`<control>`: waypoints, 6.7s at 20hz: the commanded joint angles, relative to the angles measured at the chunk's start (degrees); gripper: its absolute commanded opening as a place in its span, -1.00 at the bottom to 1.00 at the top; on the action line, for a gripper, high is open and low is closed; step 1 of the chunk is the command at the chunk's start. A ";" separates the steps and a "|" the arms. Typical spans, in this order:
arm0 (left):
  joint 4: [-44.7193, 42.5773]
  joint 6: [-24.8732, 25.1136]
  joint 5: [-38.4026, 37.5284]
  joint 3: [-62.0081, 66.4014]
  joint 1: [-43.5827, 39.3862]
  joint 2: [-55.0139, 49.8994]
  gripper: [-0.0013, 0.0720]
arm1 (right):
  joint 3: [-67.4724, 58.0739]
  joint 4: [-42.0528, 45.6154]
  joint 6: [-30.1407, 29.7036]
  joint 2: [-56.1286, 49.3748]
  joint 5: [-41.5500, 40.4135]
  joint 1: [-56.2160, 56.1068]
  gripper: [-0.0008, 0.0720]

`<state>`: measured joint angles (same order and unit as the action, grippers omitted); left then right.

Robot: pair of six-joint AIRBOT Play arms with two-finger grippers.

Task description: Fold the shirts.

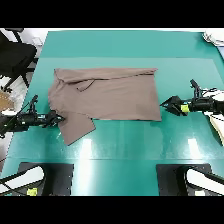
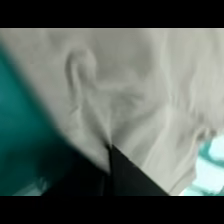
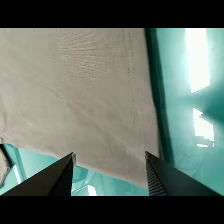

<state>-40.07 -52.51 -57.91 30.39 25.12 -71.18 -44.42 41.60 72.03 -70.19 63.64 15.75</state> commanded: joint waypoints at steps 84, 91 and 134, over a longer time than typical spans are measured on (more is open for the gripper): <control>2.43 3.50 -9.16 81.68 -0.11 34.80 -0.91 | -34.16 15.41 3.93 48.61 -27.82 -5.79 -0.92; 11.85 2.99 -16.33 63.43 -0.11 27.65 -0.91 | -34.14 15.63 2.99 31.89 -14.97 -5.77 -0.92; 36.76 56.43 25.97 42.25 -24.30 -9.18 -0.90 | -30.38 15.45 -4.85 -13.46 -44.65 -8.94 -0.92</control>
<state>-2.55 2.98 -30.37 70.89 0.78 -80.27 -72.47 57.17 68.49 -83.13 16.16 7.01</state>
